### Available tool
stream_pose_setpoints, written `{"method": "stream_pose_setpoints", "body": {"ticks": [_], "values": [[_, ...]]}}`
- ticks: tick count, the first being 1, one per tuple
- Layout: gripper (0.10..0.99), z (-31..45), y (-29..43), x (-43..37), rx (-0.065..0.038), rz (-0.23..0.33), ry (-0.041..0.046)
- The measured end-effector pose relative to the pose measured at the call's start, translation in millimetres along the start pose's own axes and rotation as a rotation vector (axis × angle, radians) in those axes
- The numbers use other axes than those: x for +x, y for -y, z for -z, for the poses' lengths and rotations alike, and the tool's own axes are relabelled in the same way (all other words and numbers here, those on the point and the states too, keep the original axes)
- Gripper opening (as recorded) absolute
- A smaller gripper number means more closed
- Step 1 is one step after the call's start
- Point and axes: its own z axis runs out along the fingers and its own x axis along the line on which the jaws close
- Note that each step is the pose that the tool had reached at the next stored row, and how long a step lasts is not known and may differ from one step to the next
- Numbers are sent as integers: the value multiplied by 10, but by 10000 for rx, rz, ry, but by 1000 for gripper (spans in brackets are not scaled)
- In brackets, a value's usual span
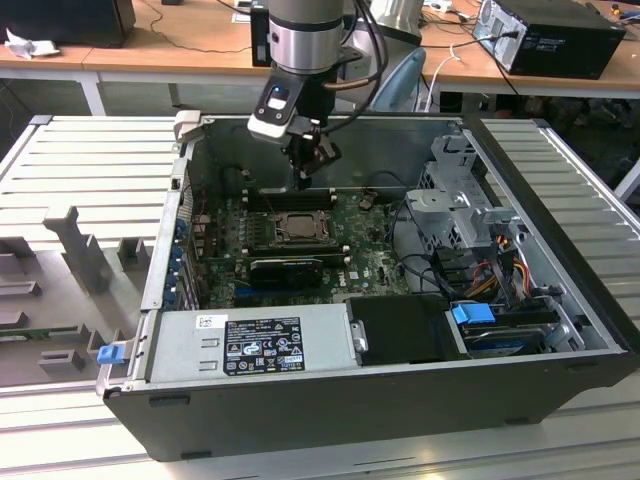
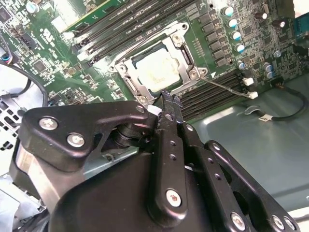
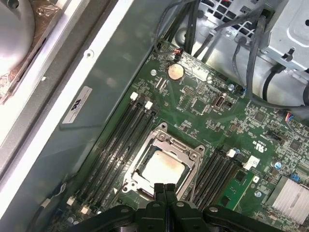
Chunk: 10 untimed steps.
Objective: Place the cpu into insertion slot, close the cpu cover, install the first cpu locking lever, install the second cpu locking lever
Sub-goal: 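Install the first cpu locking lever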
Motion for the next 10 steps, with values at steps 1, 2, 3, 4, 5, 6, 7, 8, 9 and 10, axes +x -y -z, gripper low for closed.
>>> {"method": "stream_pose_setpoints", "body": {"ticks": [1, 2, 3, 4, 5, 6, 7, 8, 9, 10], "values": [[106, 0, 0, 0, 0, 105, -3], [106, 0, 0, 0, -1, 209, -6], [106, 0, 0, 0, -1, 251, -8], [106, 0, 0, 0, 0, 284, -8], [106, 0, 0, 0, 0, 407, -12], [106, 0, 0, 0, 0, 482, -14], [106, 0, 0, 0, 0, 562, -16], [106, 0, 0, 0, 0, 602, -17], [106, 0, 0, 0, 0, 633, -18], [106, 0, 0, 0, 0, 679, -19]]}}
